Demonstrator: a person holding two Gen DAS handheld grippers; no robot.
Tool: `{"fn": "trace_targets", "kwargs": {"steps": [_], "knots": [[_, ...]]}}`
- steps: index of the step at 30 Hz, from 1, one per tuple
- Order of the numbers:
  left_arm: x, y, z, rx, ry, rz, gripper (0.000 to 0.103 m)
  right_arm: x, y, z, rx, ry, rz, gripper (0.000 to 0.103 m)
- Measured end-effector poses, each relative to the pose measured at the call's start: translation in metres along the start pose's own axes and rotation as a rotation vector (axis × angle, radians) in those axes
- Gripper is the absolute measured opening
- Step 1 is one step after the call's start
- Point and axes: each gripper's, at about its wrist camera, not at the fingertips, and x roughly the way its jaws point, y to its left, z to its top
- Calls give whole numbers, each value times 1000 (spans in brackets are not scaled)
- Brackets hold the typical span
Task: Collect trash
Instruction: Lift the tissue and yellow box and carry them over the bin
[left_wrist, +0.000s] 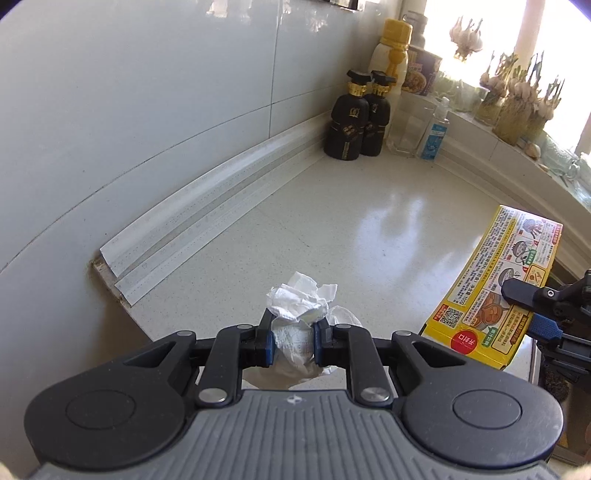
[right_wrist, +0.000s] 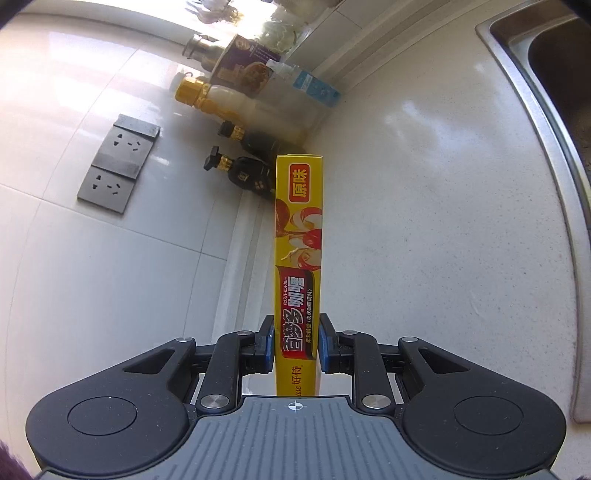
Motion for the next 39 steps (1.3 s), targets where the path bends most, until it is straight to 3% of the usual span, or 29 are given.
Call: {"fn": "trace_targets", "kwargs": {"steps": [21, 29, 39], "knots": [[-39, -19, -42, 82, 50, -92, 17, -59, -19, -41, 21, 1, 18, 22], [-49, -5, -63, 70, 76, -106, 17, -76, -16, -65, -23, 24, 36, 22], [-52, 30, -93, 50, 124, -67, 17, -74, -13, -115, -85, 111, 40, 22]]}}
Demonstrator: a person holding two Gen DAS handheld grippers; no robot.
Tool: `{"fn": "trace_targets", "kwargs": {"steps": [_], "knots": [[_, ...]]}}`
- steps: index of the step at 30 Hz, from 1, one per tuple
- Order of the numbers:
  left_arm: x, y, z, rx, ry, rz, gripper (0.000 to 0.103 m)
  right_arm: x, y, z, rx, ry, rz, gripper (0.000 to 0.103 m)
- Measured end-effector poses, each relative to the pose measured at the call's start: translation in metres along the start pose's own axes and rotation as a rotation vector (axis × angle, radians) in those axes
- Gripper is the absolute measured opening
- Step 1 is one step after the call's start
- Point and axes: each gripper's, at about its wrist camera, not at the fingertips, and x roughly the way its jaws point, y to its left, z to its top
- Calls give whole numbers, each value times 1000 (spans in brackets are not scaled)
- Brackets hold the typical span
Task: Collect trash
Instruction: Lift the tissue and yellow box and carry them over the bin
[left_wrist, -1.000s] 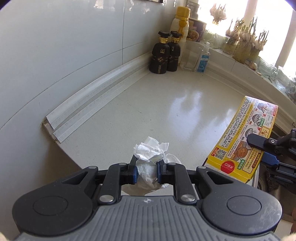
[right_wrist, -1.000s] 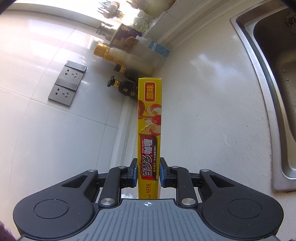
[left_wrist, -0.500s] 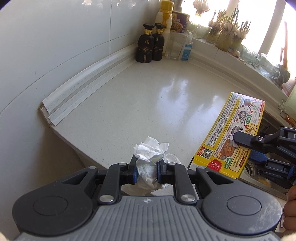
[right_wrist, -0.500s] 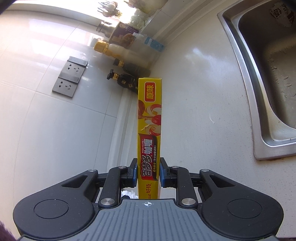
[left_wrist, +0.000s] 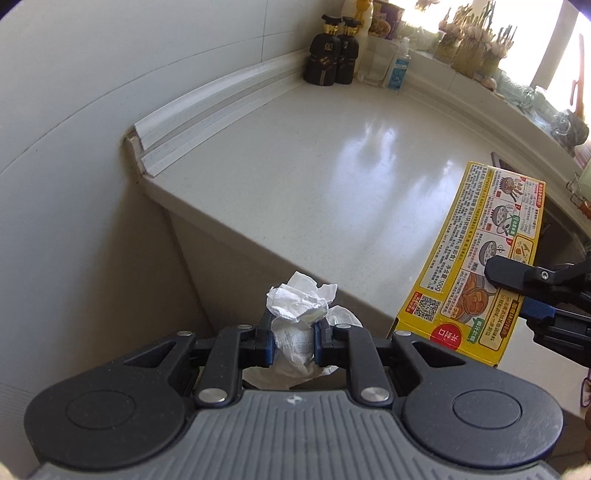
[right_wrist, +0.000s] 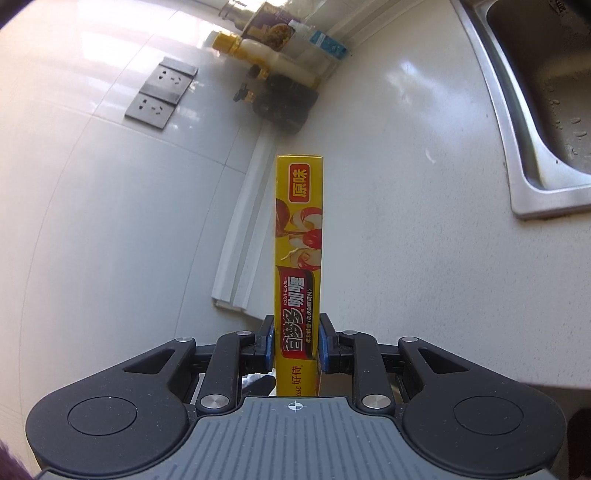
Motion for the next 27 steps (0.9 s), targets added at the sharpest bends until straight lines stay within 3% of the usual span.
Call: {"fn": "trace_targets", "kwargs": {"steps": [15, 27], "knots": [[30, 63, -76, -82, 132, 76, 17, 60, -14, -105, -55, 205, -53, 22], [64, 88, -115, -110, 215, 135, 17, 115, -43, -139, -29, 297, -159, 22]]}}
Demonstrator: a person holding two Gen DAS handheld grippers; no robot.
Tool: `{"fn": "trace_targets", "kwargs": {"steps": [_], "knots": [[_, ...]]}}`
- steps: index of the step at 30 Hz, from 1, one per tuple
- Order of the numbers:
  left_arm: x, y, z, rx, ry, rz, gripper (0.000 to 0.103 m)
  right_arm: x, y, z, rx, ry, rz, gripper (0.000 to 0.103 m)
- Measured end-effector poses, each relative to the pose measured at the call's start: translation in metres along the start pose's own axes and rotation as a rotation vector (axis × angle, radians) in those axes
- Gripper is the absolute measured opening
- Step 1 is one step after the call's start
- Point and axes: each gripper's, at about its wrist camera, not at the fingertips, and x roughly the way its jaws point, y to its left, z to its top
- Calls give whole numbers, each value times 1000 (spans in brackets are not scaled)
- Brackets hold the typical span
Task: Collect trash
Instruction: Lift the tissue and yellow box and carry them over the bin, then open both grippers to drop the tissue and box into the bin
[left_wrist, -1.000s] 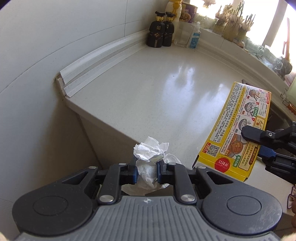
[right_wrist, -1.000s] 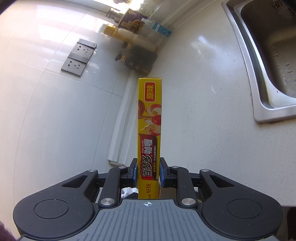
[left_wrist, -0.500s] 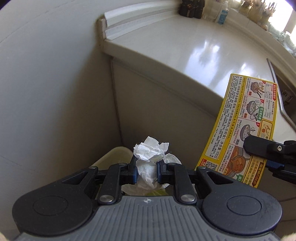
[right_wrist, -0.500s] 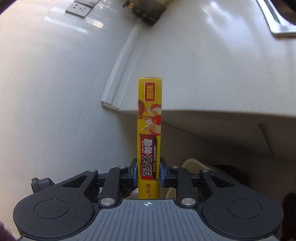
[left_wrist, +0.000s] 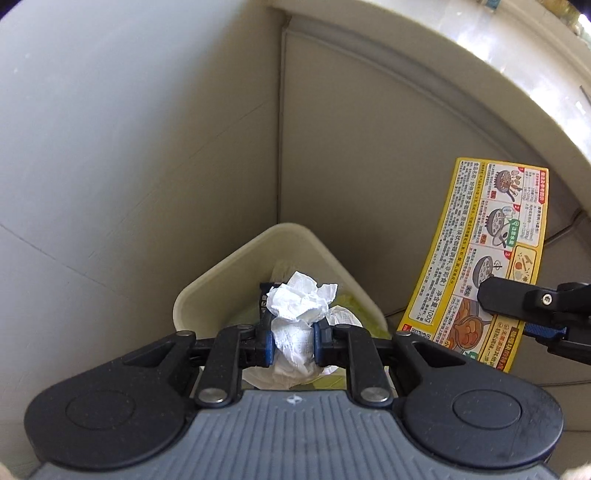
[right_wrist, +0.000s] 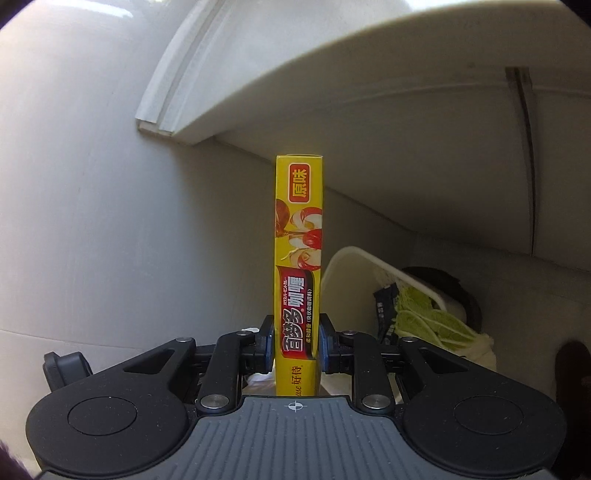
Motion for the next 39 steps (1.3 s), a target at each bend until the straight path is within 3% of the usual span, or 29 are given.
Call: {"fn": "trace_targets", "kwargs": {"steps": [16, 23, 39], "knots": [[88, 0, 14, -8, 131, 102, 17, 102, -29, -14, 5, 141, -141, 22], [117, 11, 4, -10, 176, 124, 17, 144, -42, -16, 11, 204, -192, 22], [125, 30, -2, -6, 176, 155, 18, 173, -39, -14, -25, 241, -191, 23]]}}
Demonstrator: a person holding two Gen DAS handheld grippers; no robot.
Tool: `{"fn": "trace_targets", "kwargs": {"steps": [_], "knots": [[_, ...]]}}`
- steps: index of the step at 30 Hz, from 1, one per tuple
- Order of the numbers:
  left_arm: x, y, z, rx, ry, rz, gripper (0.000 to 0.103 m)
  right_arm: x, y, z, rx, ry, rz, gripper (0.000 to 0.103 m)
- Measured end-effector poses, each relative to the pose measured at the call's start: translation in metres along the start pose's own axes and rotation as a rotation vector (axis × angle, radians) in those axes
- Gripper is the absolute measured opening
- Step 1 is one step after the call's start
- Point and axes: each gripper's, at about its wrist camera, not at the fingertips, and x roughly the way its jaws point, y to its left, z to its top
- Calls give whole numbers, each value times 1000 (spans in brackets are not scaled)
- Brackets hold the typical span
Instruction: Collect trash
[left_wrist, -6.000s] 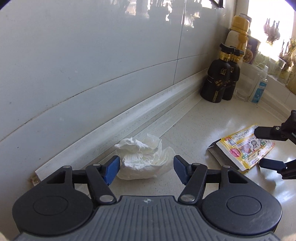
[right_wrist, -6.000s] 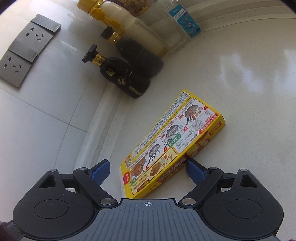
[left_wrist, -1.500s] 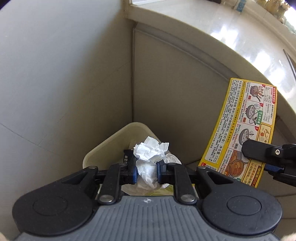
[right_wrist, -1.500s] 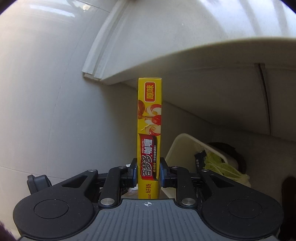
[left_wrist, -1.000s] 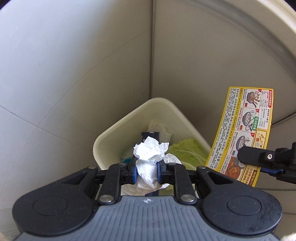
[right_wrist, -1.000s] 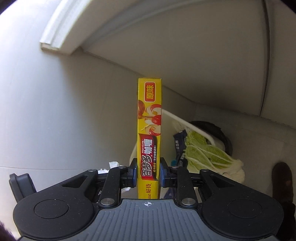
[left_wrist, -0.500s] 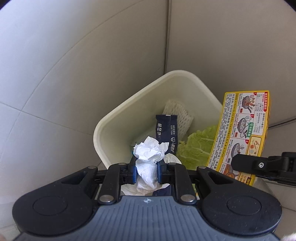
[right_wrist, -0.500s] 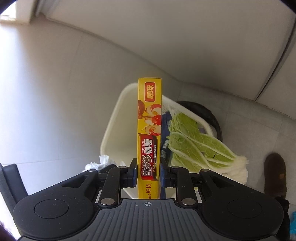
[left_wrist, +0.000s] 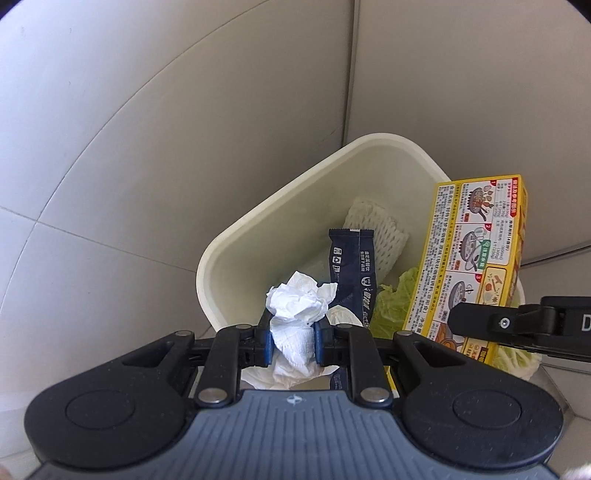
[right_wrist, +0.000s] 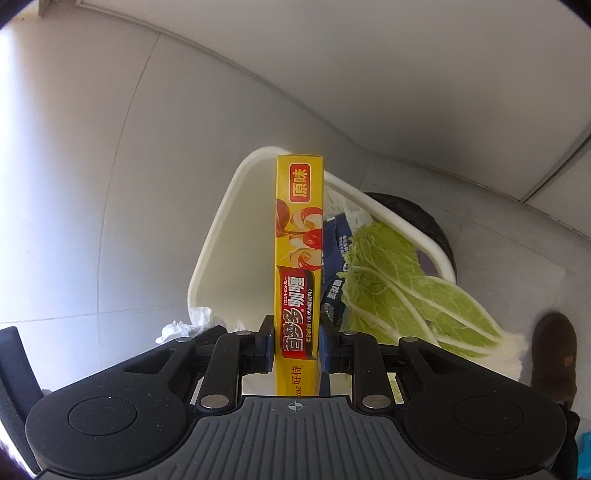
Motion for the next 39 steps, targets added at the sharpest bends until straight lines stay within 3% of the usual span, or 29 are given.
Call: {"fn": "trace_targets", "kwargs": {"steps": [5, 7, 8, 10, 11, 16, 26, 39], "knots": [[7, -2, 1, 5, -4, 0, 18, -1, 1, 3, -12, 3, 18, 25], [6, -3, 0, 9, -5, -22, 23, -3, 0, 3, -9, 16, 25, 27], [7, -3, 0, 11, -2, -19, 27, -4, -1, 3, -9, 20, 17, 30], [6, -5, 0, 16, 10, -11, 33, -10, -3, 3, -6, 12, 15, 50], [6, -5, -1, 17, 13, -7, 34, -15, -5, 3, 2, 7, 17, 52], [0, -5, -1, 14, 9, 3, 53, -31, -15, 5, 22, -2, 14, 53], [-30, -1, 3, 1, 7, 3, 60, -61, -4, -3, 12, -28, 8, 54], [-92, 11, 3, -69, -55, -29, 71, -131, 47, -24, -171, -82, -17, 65]]}}
